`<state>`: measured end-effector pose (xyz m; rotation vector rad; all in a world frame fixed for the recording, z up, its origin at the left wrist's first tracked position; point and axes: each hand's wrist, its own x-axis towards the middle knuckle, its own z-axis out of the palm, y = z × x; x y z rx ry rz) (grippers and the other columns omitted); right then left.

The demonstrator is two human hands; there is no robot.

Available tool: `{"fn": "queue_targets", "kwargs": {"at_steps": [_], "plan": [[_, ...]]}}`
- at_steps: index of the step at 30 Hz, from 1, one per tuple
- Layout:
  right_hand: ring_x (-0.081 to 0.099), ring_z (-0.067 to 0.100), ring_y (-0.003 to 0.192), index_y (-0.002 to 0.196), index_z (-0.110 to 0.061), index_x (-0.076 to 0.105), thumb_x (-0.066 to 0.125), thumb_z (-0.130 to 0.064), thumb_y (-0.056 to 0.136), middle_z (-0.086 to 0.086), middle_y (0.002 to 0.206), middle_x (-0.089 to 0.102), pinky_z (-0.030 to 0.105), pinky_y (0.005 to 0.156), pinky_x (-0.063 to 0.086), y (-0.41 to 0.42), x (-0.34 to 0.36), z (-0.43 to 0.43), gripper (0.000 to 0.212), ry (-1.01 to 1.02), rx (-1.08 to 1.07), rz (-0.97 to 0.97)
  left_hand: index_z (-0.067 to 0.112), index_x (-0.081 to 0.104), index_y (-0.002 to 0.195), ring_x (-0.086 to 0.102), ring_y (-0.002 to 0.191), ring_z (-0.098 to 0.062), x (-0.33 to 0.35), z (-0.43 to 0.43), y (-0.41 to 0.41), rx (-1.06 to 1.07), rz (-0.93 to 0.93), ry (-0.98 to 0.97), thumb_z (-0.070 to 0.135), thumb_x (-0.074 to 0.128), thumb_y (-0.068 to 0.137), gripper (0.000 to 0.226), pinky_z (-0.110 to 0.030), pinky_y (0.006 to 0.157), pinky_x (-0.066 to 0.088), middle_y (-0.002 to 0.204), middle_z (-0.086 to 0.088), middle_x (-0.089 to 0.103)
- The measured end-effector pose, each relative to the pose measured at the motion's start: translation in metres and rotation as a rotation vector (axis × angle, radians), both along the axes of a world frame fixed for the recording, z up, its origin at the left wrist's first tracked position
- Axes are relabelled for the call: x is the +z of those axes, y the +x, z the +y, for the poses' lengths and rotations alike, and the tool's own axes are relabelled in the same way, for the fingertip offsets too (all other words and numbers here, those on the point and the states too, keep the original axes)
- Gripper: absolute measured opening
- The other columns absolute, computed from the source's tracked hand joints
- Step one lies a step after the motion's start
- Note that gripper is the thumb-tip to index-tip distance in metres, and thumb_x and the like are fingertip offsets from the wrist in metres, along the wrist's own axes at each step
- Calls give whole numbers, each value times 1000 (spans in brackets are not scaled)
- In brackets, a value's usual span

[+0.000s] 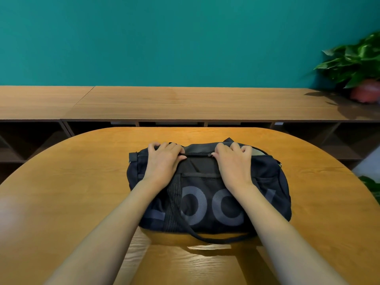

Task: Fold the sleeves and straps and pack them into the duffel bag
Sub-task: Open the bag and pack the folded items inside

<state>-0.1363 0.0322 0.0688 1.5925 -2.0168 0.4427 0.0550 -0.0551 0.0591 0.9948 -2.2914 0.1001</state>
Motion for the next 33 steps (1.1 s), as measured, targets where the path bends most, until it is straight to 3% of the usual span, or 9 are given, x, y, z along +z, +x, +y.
{"fn": "queue_targets", "kwargs": {"at_steps": [10, 22, 25, 27, 29, 31, 33], "plan": [[43, 20, 72, 77, -19, 55, 59, -34, 96, -7, 64, 53, 36, 71, 19, -56, 8, 28, 25, -8, -176, -54, 21, 62, 93, 56, 83, -19, 4, 1, 4, 71, 39, 14, 30, 58, 96, 10, -41, 94, 24, 89, 10, 64], [44, 22, 91, 88, -18, 57, 52, -31, 100, -3, 73, 52, 41, 82, 21, -108, 12, 66, 19, -64, -416, -357, 20, 65, 96, 57, 88, -21, 14, 6, 1, 132, 50, 30, 30, 56, 97, 13, -45, 98, 24, 95, 8, 67], [45, 23, 98, 97, -18, 57, 49, -35, 100, 2, 92, 62, 43, 90, 25, -106, 8, 69, 19, -14, -380, -413, 21, 63, 100, 56, 92, -21, 13, 11, 0, 140, 15, 83, 32, 51, 99, 16, -44, 101, 23, 99, 8, 65], [44, 25, 115, 118, -22, 56, 42, -46, 99, 1, 119, 61, 48, 101, 26, -103, 8, 70, 33, 71, -247, -400, 22, 62, 107, 55, 100, -21, 9, 11, 8, 129, -37, 141, 38, 48, 99, 22, -46, 106, 20, 105, 8, 63], [36, 24, 134, 141, -27, 43, 36, -58, 96, -4, 142, 49, 54, 111, 18, -99, 12, 68, 55, 227, -89, -390, 24, 60, 118, 54, 111, -21, 8, 8, 19, 144, -124, 164, 49, 48, 96, 36, -52, 111, 16, 115, 8, 62], [32, 22, 140, 151, -31, 28, 35, -66, 92, -7, 150, 41, 57, 115, 10, -90, 13, 66, 69, 398, -24, -354, 24, 59, 124, 50, 121, -21, 9, 7, 29, 173, -215, 216, 55, 49, 93, 45, -58, 113, 8, 124, 7, 60], [37, 21, 137, 151, -32, 29, 38, -66, 91, -8, 146, 46, 58, 116, 7, -81, 9, 66, 69, 479, -11, -309, 25, 61, 120, 50, 123, -19, 9, 10, 36, 186, -246, 260, 54, 50, 94, 40, -60, 114, 0, 121, 7, 62]]}}
